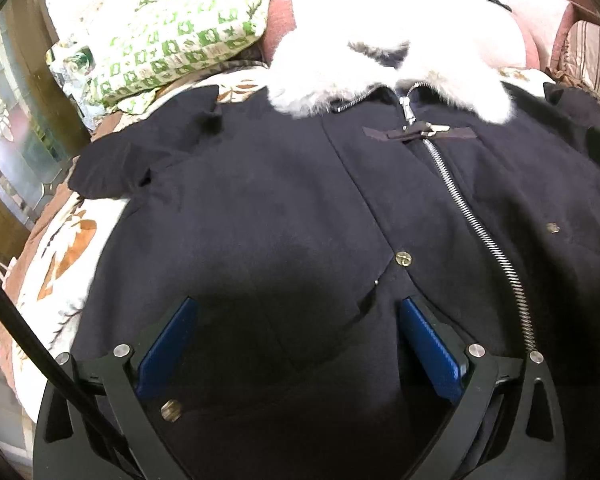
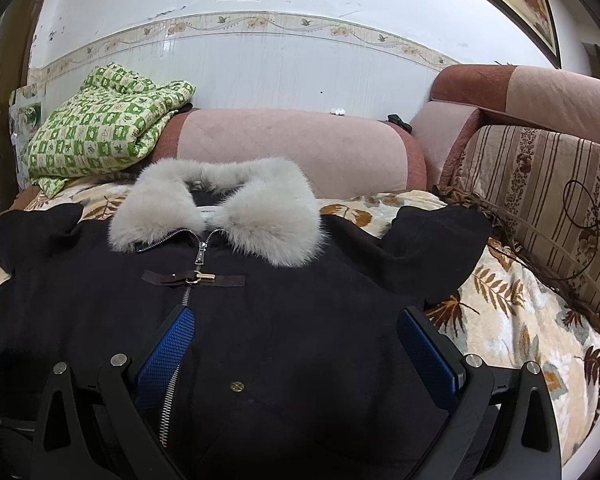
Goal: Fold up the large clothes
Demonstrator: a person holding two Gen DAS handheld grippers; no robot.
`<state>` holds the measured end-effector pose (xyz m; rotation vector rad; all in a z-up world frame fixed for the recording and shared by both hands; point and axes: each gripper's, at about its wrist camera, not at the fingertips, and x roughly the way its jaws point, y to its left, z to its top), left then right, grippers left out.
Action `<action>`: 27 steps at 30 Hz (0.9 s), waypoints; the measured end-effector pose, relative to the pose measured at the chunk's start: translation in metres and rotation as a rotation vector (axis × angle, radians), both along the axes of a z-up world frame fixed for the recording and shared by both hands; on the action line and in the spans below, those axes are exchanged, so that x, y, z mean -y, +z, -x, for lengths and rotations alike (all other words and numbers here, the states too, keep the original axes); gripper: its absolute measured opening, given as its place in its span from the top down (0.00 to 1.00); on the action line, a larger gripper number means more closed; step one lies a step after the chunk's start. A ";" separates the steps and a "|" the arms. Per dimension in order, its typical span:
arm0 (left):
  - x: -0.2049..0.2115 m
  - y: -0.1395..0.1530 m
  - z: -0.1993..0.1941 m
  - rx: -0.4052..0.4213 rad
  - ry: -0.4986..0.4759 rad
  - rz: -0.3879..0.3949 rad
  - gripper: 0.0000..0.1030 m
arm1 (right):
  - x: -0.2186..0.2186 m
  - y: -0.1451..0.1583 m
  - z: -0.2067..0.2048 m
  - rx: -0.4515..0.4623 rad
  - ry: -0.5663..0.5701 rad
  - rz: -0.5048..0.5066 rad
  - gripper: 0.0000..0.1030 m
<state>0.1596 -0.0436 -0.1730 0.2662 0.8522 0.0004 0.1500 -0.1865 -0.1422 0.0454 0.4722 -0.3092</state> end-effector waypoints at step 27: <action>-0.166 0.119 -0.032 0.224 0.375 -0.066 0.01 | 0.002 -0.002 0.000 -0.056 0.084 -0.074 0.01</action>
